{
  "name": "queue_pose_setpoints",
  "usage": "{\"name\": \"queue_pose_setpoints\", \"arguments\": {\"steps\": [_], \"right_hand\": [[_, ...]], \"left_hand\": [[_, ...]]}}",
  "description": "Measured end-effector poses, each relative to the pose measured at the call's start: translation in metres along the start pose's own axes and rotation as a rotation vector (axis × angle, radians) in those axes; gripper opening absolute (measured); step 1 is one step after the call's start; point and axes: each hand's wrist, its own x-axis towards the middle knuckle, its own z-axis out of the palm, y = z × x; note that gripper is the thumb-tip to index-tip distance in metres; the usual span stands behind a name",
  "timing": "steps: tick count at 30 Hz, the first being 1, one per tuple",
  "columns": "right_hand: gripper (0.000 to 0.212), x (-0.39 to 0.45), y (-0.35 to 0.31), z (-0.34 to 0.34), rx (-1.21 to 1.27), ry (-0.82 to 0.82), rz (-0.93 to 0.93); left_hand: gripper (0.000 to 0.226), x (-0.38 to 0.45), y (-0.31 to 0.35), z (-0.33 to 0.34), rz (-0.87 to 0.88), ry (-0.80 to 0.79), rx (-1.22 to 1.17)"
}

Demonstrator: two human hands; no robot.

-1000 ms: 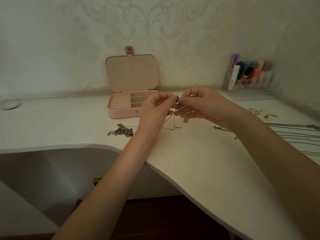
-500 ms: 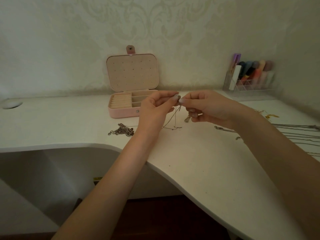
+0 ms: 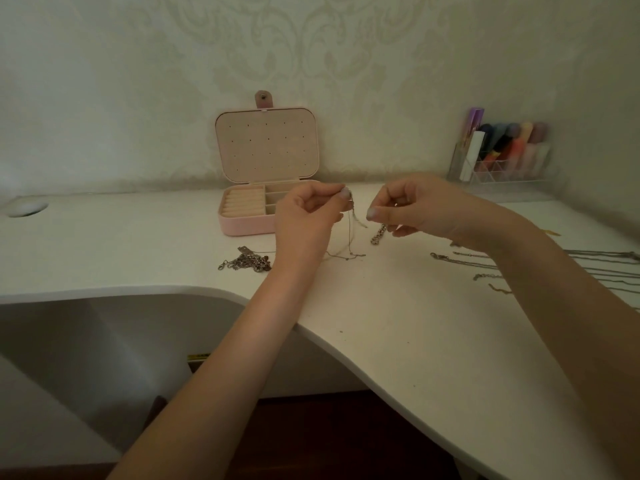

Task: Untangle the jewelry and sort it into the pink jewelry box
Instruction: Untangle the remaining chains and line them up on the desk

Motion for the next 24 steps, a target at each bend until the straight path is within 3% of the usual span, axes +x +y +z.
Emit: {"name": "queue_pose_setpoints", "arguments": {"steps": [6, 22, 24], "right_hand": [[0.010, 0.004, 0.000, 0.006, 0.147, 0.130, -0.033], [0.029, 0.001, -0.002, 0.017, 0.337, 0.012, 0.032], [0.029, 0.000, -0.004, 0.020, 0.383, 0.058, 0.017]], "left_hand": [[0.017, -0.001, 0.002, 0.001, -0.016, -0.057, -0.034], [0.012, -0.003, 0.004, 0.001, -0.047, -0.080, -0.064], [0.012, -0.003, 0.002, 0.000, -0.033, -0.095, -0.039]]}}
